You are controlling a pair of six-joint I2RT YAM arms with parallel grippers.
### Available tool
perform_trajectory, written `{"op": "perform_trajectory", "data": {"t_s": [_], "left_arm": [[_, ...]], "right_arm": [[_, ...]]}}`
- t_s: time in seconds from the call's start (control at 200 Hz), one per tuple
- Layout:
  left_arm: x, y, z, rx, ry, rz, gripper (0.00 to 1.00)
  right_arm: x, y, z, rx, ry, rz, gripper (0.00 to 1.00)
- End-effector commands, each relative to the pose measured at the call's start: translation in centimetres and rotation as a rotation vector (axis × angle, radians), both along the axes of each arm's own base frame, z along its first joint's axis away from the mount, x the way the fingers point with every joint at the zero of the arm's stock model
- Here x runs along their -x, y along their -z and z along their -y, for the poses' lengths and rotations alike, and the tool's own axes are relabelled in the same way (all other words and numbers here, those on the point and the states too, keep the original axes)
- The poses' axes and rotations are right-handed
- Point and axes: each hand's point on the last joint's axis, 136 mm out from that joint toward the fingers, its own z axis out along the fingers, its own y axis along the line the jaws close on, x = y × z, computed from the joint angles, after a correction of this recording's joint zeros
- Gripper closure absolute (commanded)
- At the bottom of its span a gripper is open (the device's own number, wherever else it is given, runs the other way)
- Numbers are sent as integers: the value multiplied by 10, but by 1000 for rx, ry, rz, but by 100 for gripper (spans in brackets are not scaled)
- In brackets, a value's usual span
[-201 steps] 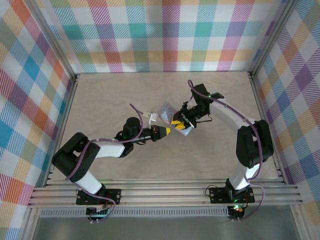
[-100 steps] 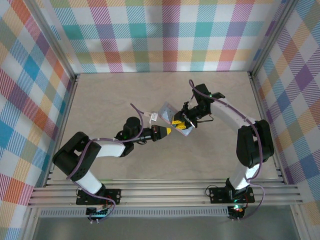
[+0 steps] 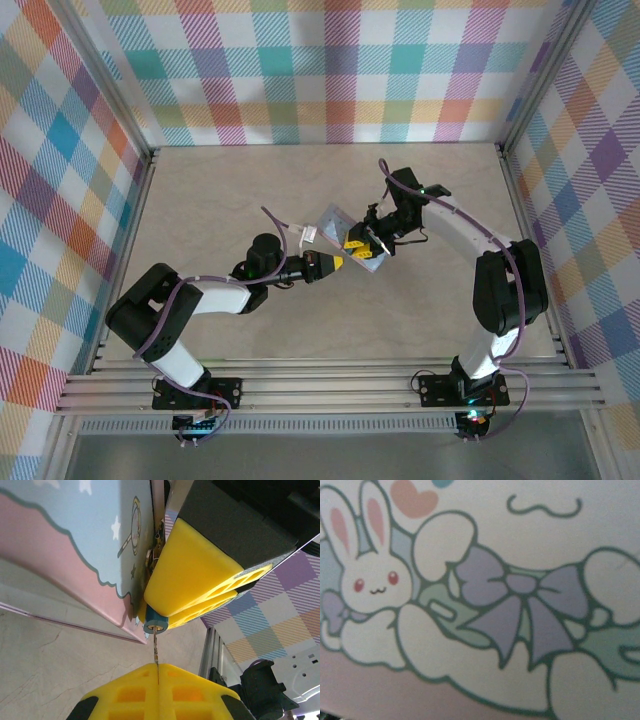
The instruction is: Unlock a padlock with a key
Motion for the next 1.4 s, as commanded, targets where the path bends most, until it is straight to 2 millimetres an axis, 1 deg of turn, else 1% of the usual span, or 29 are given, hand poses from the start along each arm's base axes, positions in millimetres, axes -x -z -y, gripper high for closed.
{"op": "perform_trajectory", "data": {"t_s": [0.0,0.215,0.625,0.835,1.06,1.255,1.395], "left_arm": [[-7,-29,6,71,23,70,100],[-19,-25,0,99,4,40,100],[-28,-14,-4,72,9,7,100],[-31,-21,-5,38,-20,57,100],[-25,-34,5,20,-60,96,100],[-17,-35,13,-5,-78,122,100],[-20,-39,10,-28,-122,140,100]], "right_arm": [[6,-16,-4,-67,-48,38,100],[10,-18,-4,-83,-72,38,100],[12,-20,-4,-72,-101,27,100],[13,-20,-3,-58,-91,11,100],[10,-20,0,-24,-61,9,100],[9,-18,0,-20,-43,-1,100],[10,-17,0,-16,-43,-8,100]]}}
